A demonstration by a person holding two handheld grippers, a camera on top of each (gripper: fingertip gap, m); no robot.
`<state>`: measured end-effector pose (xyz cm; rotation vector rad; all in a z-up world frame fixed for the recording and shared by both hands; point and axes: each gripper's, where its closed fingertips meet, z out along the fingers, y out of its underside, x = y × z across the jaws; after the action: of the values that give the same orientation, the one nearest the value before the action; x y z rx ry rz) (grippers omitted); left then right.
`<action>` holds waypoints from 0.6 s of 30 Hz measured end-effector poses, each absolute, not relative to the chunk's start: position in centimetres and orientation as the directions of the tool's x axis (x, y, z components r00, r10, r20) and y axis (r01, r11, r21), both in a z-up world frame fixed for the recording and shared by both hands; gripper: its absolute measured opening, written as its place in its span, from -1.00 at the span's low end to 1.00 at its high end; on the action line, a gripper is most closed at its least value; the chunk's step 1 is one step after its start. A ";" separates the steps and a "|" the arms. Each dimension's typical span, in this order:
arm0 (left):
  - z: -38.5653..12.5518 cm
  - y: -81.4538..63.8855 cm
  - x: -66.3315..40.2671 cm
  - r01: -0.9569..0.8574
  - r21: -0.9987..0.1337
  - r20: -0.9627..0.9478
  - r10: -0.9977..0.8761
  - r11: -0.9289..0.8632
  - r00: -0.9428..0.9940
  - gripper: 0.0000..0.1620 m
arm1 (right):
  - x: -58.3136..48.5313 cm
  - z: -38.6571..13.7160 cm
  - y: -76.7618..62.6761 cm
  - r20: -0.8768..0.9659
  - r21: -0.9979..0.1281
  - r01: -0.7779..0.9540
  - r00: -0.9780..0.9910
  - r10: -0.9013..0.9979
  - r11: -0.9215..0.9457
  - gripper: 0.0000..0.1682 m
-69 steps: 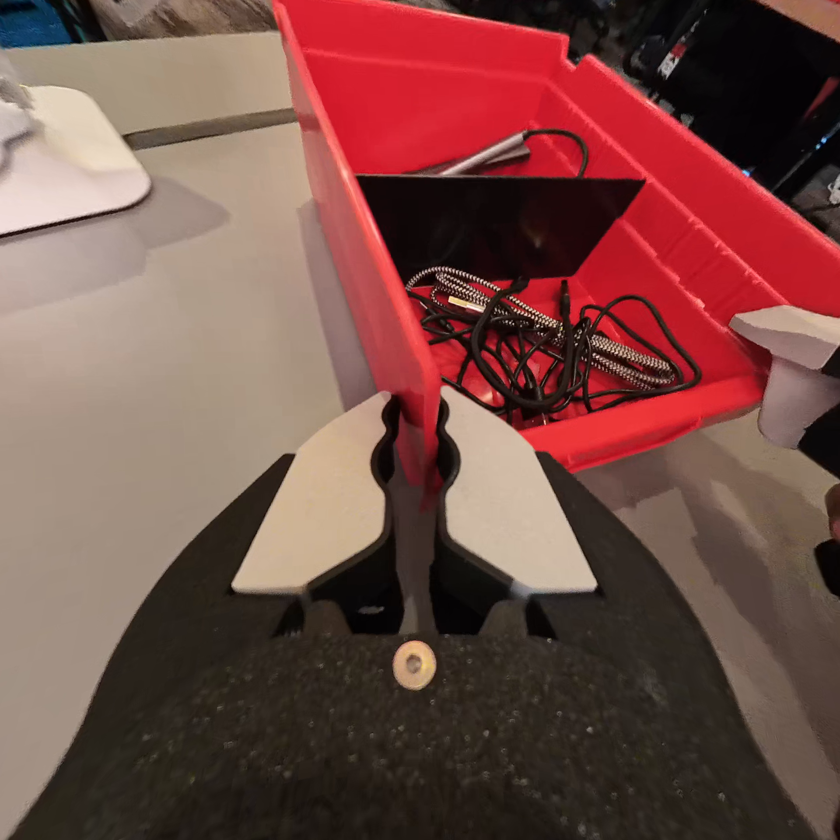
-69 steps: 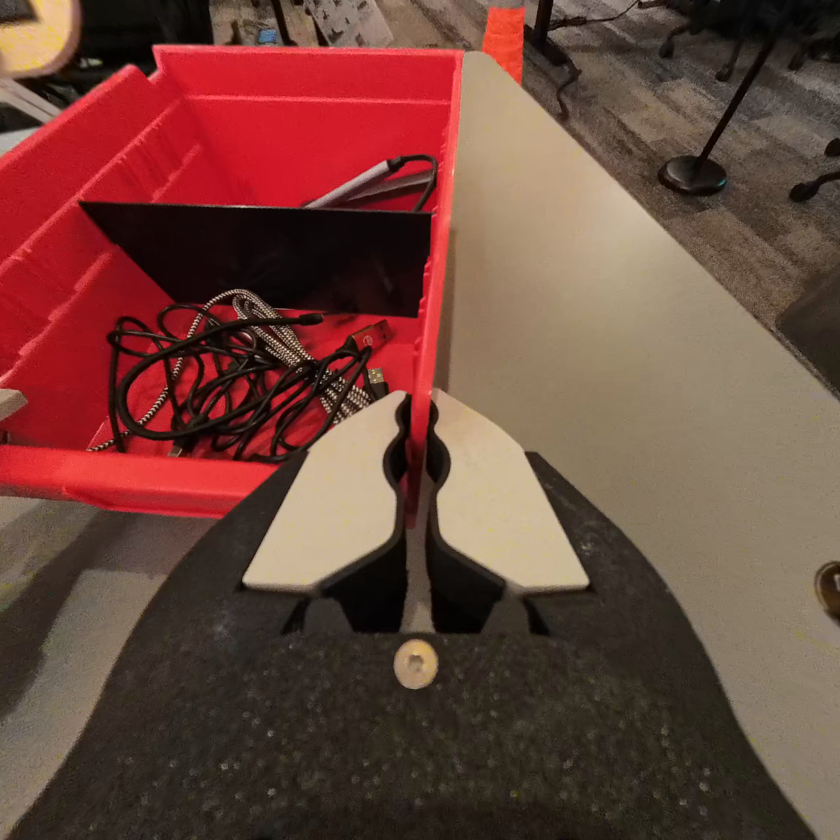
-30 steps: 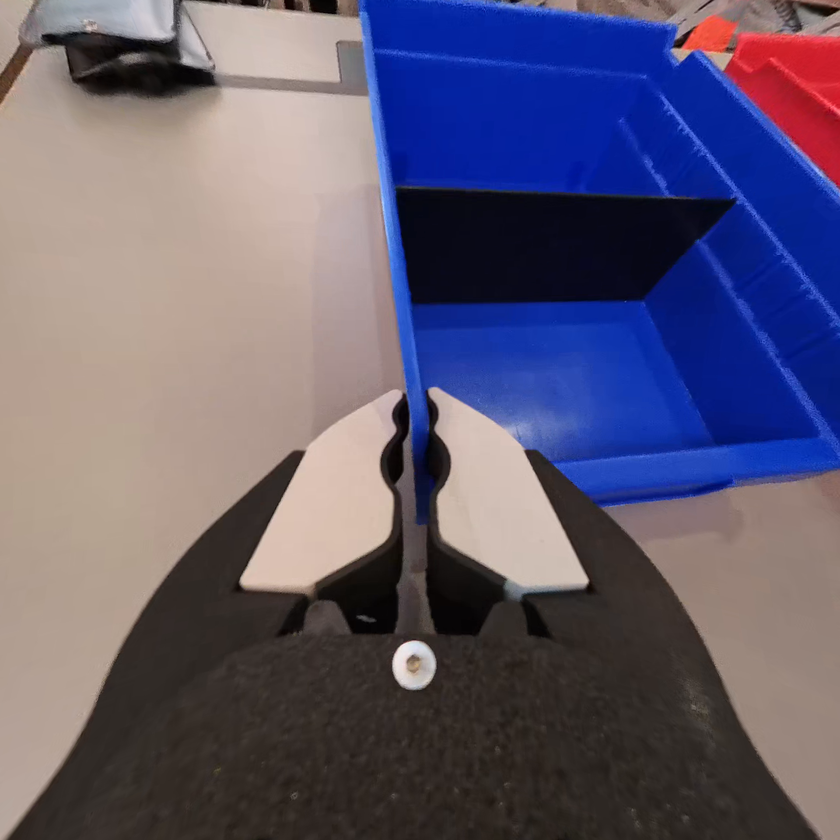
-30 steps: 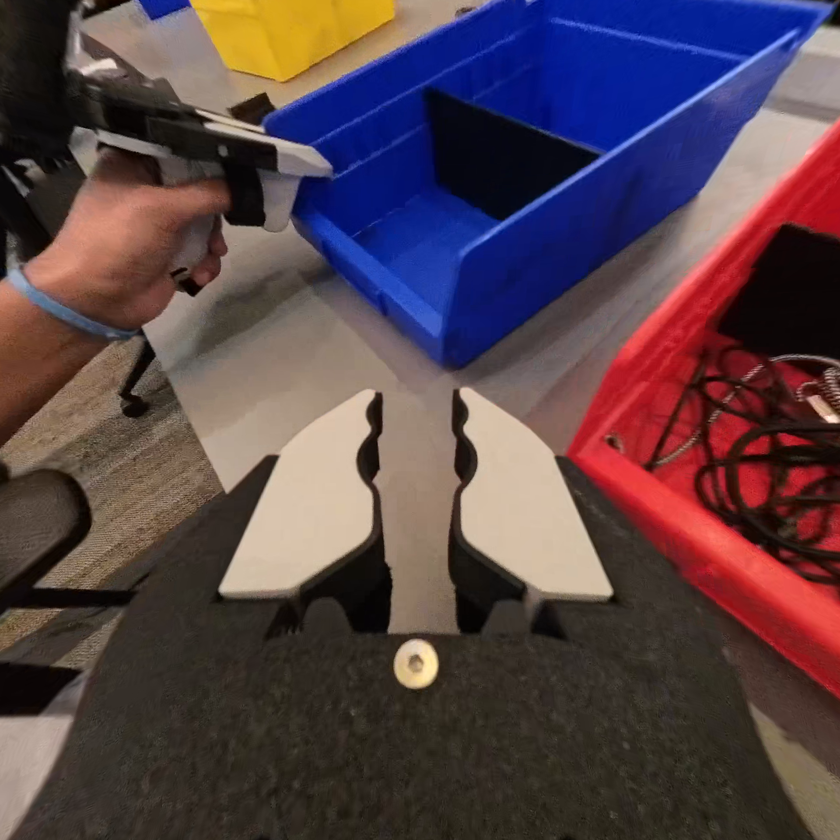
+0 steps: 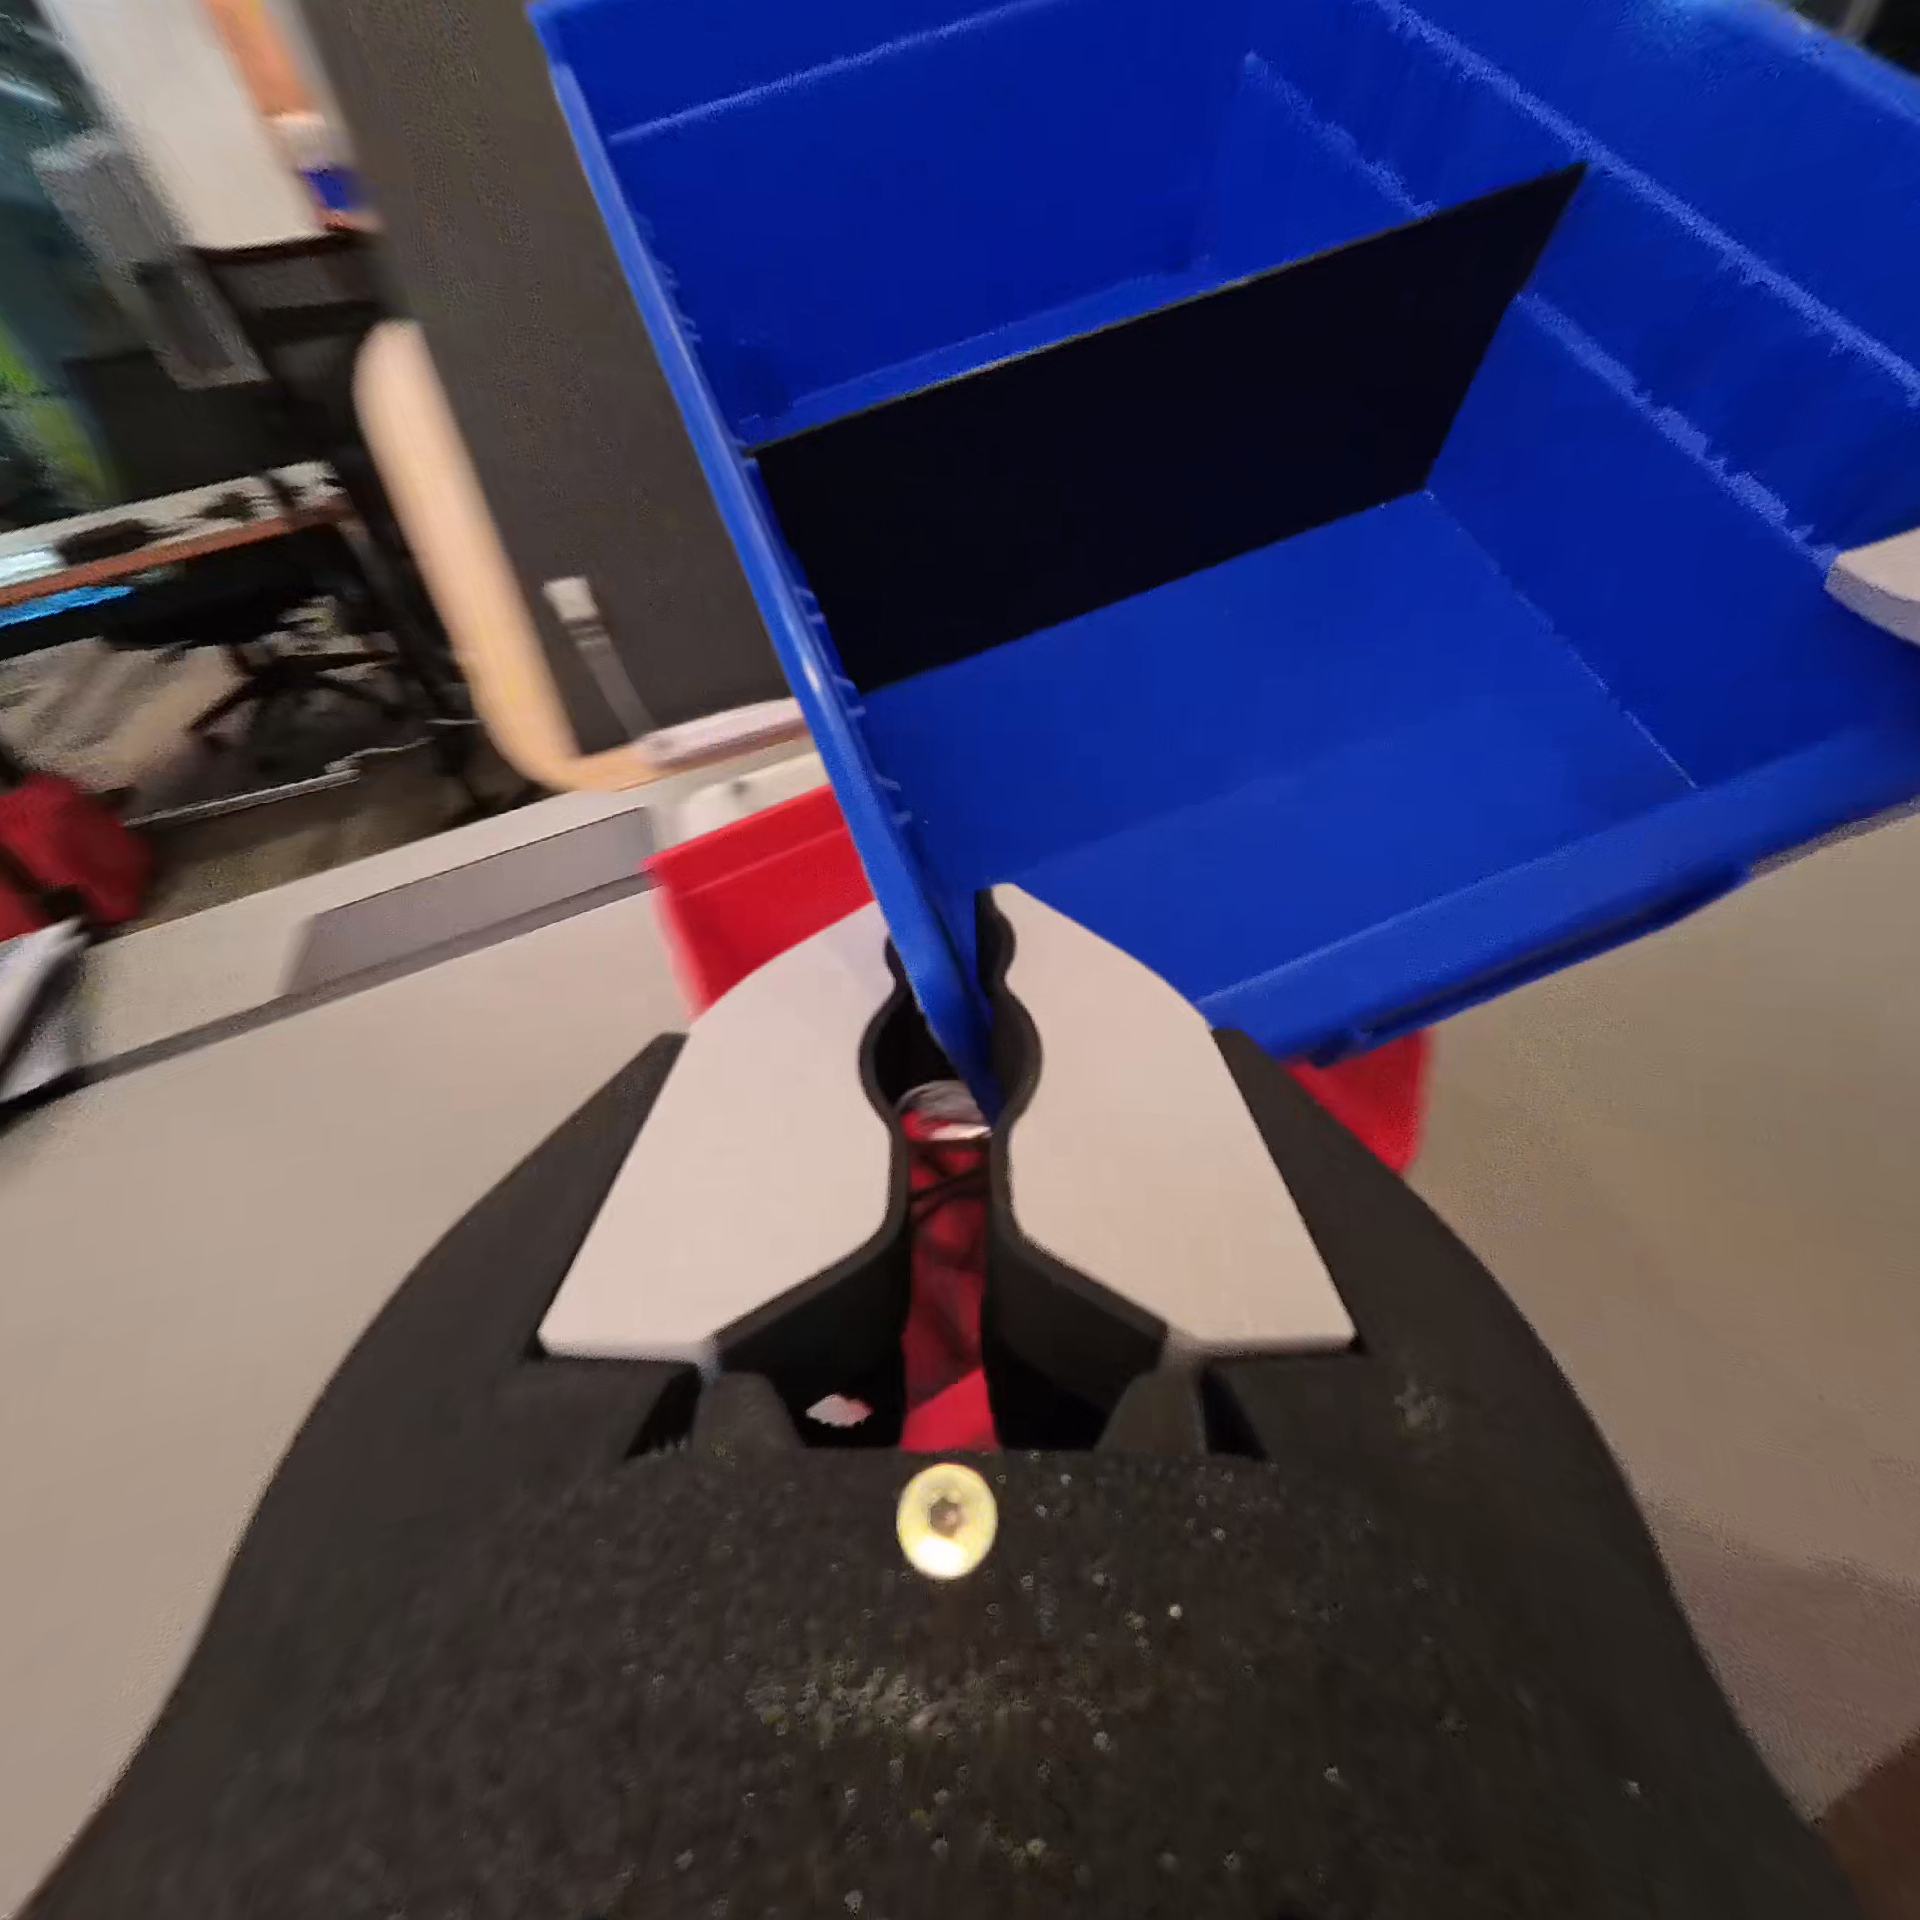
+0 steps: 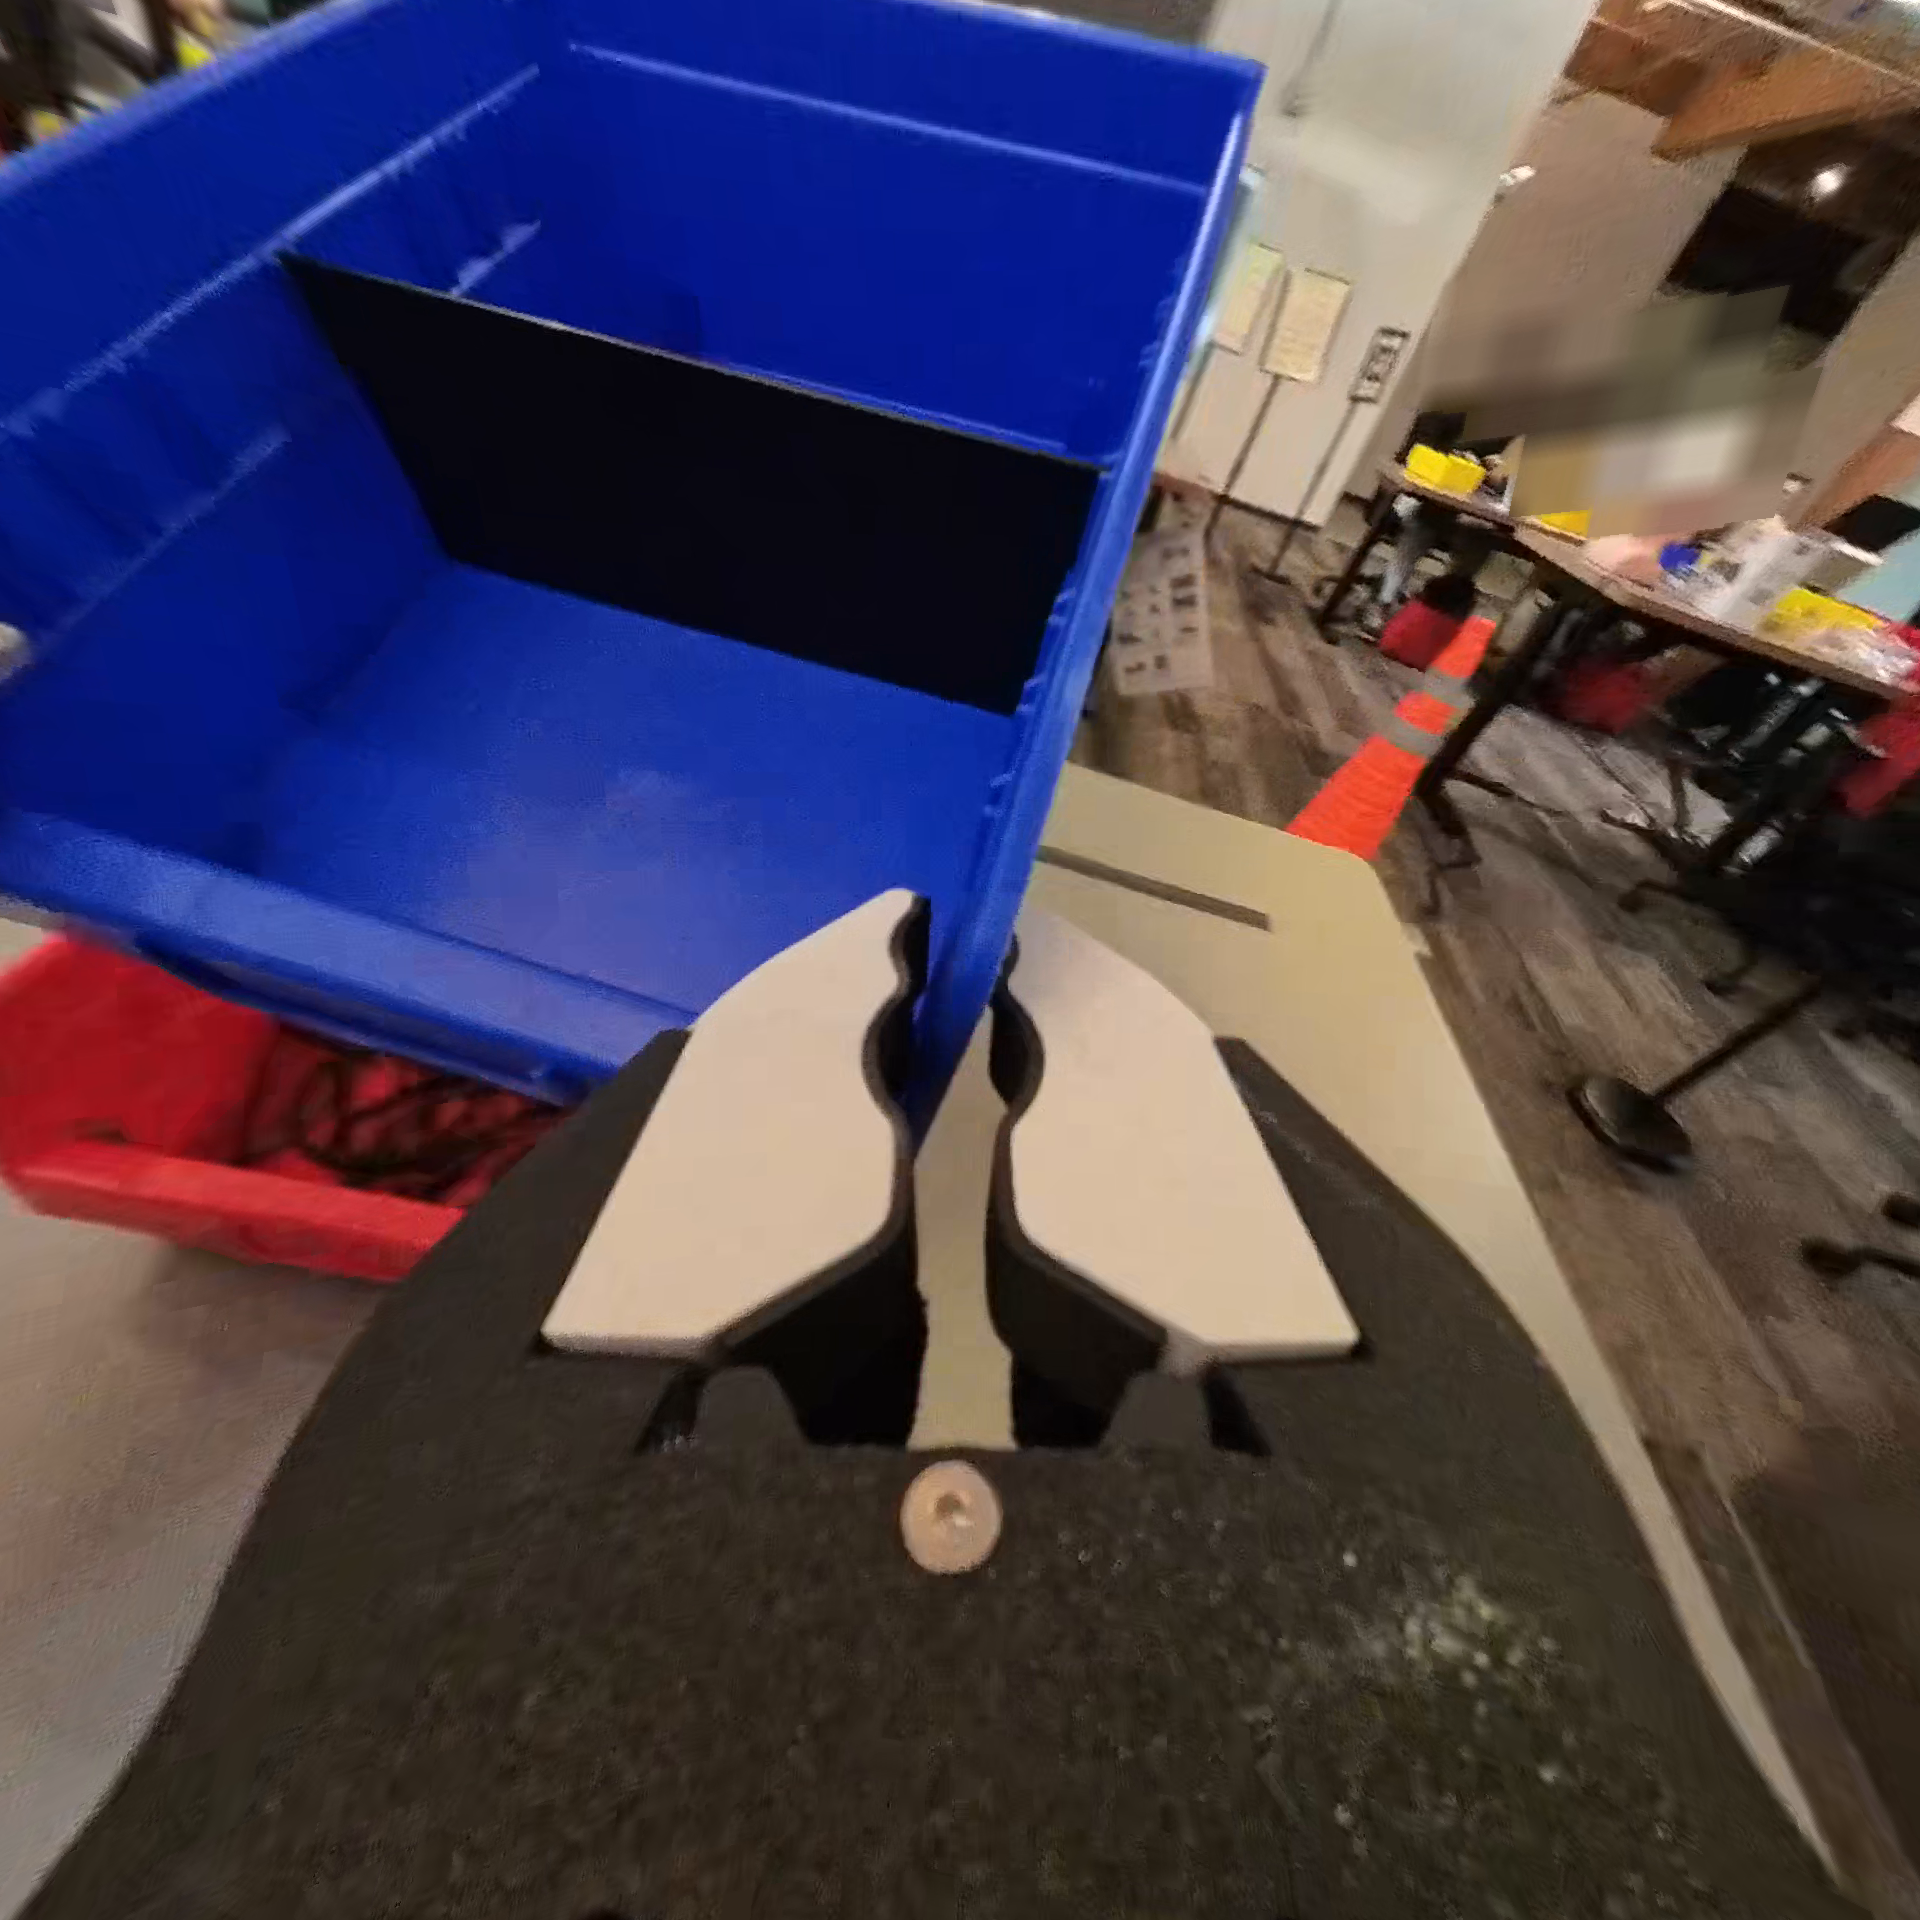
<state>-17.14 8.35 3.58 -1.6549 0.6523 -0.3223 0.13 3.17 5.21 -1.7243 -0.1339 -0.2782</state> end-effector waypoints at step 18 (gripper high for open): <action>-13.9 6.4 9.3 -0.526 -0.816 -0.146 -0.795 -0.239 0.588 -0.73 | 27.5 -13.6 2.3 0.029 -0.820 -0.087 0.981 -0.192 -0.566 -0.97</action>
<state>9.32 6.40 -13.88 -1.9143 1.0597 -0.3758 27.51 2.35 -13.62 -2.1746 0.1944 -0.1408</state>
